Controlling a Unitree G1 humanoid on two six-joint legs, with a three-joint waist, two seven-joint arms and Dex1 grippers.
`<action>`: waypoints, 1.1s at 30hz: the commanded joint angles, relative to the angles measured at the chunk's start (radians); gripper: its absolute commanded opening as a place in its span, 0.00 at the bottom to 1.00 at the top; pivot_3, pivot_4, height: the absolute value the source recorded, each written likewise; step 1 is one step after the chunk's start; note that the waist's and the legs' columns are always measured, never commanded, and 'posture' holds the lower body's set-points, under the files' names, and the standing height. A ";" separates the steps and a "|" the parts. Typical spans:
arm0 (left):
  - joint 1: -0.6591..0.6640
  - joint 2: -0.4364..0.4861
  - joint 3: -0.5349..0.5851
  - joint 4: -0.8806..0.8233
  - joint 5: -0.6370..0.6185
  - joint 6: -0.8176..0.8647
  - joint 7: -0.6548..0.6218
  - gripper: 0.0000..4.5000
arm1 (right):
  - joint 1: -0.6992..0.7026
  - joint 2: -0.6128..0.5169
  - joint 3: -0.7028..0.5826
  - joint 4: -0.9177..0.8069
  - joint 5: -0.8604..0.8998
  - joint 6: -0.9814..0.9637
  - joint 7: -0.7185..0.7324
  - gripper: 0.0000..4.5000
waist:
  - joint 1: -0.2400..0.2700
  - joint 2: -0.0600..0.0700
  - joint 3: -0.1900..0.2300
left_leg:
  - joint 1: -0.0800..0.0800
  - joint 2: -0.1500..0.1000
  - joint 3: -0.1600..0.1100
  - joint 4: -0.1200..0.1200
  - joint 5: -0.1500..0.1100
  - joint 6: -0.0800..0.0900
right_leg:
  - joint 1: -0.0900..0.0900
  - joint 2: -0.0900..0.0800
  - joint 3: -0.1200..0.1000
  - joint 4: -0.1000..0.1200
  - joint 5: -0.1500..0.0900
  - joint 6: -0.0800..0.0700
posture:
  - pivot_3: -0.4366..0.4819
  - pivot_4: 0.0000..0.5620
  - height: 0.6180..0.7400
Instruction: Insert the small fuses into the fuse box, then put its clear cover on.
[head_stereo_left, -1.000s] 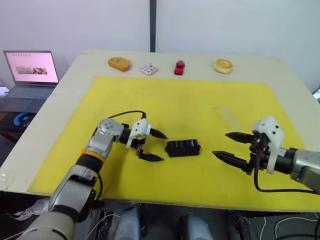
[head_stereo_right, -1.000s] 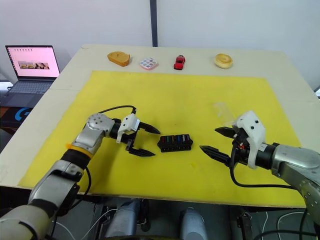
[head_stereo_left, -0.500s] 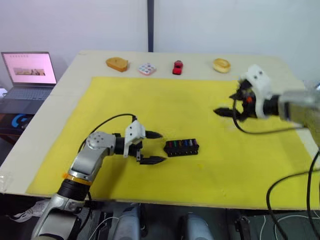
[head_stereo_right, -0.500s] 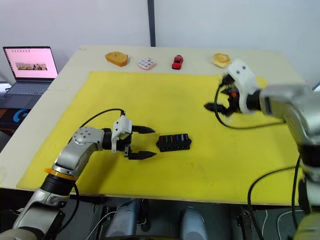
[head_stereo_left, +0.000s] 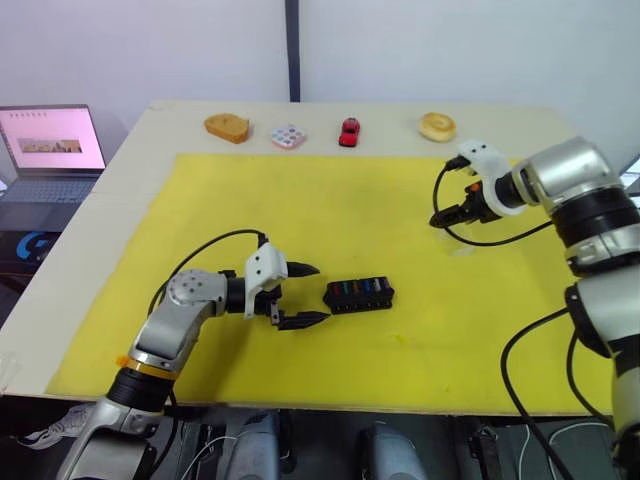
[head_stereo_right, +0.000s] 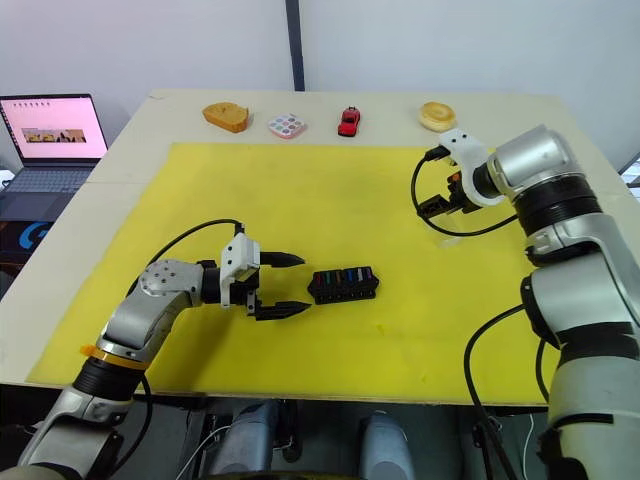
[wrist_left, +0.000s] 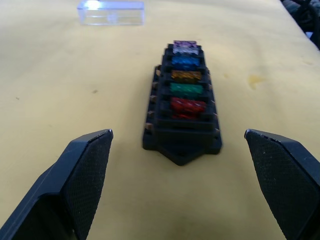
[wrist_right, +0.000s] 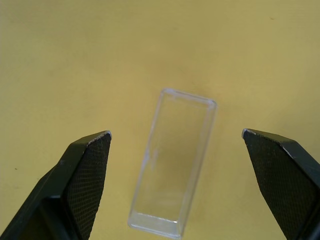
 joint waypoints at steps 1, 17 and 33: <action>0.010 0.003 -0.003 -0.051 -0.012 -0.005 0.014 0.99 | -0.034 0.018 0.015 0.075 -0.080 -0.050 0.041 1.00 | 0.001 0.000 0.000 | 0.000 0.000 0.000 0.000 0.000 0.000 | 0.000 0.000 0.000 0.000 0.000 0.000 | 0.48 0.27 1.00; -0.014 -0.016 -0.038 0.044 0.040 -0.086 0.050 1.00 | -0.035 0.098 -0.036 0.167 -0.216 -0.115 0.094 0.37 | -0.003 0.000 0.000 | 0.000 0.000 0.002 0.000 0.000 -0.001 | 0.000 0.000 0.001 0.003 0.000 0.000 | 0.48 0.27 1.00; -0.097 -0.077 -0.106 0.228 0.062 -0.169 -0.056 1.00 | 0.093 -0.070 -0.105 -0.444 -0.145 0.112 0.208 0.37 | 0.001 0.000 0.000 | 0.000 0.000 -0.001 0.000 0.000 -0.001 | -0.002 0.000 0.002 0.005 0.000 0.000 | 0.48 0.27 1.00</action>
